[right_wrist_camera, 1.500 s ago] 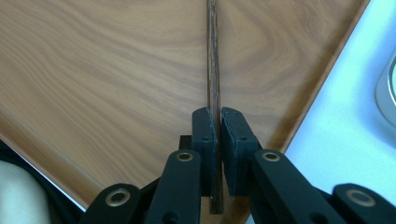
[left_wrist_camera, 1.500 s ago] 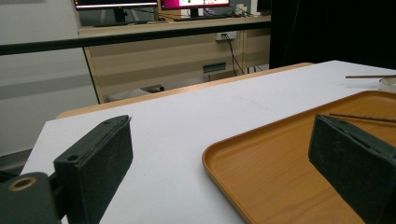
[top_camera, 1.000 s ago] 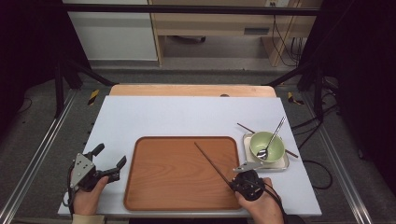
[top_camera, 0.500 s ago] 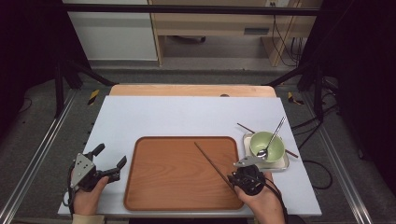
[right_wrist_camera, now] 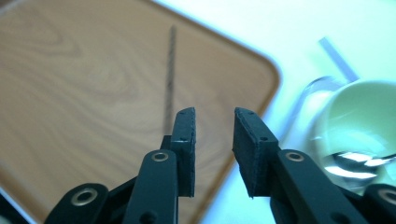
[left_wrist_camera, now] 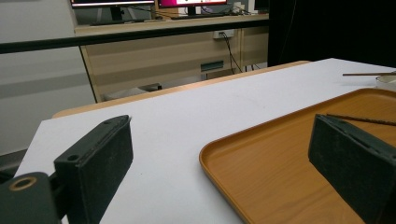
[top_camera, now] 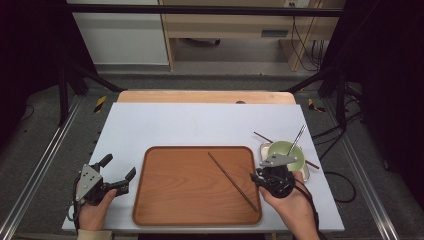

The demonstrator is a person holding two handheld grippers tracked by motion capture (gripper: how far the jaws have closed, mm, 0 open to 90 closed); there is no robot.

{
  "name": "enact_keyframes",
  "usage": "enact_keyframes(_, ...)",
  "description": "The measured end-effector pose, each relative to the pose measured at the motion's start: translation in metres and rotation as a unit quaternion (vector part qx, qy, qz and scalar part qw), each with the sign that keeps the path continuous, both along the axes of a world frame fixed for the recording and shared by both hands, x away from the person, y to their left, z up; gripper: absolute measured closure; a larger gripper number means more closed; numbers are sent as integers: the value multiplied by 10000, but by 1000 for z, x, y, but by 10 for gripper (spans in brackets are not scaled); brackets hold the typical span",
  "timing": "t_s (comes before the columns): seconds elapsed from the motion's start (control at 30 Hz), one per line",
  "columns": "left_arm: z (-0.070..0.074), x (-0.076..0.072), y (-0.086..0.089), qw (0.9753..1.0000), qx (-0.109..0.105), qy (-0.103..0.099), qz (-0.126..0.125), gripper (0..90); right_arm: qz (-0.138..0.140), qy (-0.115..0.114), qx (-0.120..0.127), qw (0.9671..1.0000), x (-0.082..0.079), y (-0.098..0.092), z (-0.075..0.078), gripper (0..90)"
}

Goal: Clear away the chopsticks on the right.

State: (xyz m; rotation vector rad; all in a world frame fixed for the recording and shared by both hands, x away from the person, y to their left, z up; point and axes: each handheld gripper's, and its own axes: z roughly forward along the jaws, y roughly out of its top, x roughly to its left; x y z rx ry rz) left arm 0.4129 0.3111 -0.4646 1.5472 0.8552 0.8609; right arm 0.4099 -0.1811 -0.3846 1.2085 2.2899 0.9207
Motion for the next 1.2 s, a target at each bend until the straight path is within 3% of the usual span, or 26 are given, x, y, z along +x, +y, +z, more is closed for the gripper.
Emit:
enact_keyframes(0.07,0,0,0,10000,5,0,-2,62,-14,-72,-23,10000,2,-3,6,690)
enact_keyframes(0.2,0,0,0,10000,3,2,1,62,-178,-402,-75,9990,10,-26,35,652)
enact_keyframes(0.23,0,0,0,10000,3,2,1,62,-178,-402,-75,9990,10,-26,35,652)
enact_keyframes(0.33,0,0,0,10000,-6,0,6,62,-278,-655,-127,9974,13,-46,51,612)
enact_keyframes(0.53,0,0,0,10000,4,7,7,62,-484,-876,-213,9947,14,-75,63,597)
enact_keyframes(0.6,0,0,0,10000,6,11,7,63,-638,-923,-208,9935,12,-94,63,595)
enact_keyframes(0.73,0,0,0,10000,6,7,3,63,-889,-856,-229,9921,9,-121,53,596)
enact_keyframes(0.9,0,0,0,10000,22,1,7,64,-1199,-676,-82,9904,5,-151,28,599)
enact_keyframes(1.07,-1,1,-1,10000,68,27,1,66,-1323,-428,-10,9903,7,-171,-5,581)
enact_keyframes(1.13,-1,0,-1,10000,73,28,1,67,-1305,-376,-33,9907,9,-174,-11,579)
enact_keyframes(1.2,-1,1,-1,10000,86,32,5,67,-1312,-180,-123,9911,18,-182,-29,581)
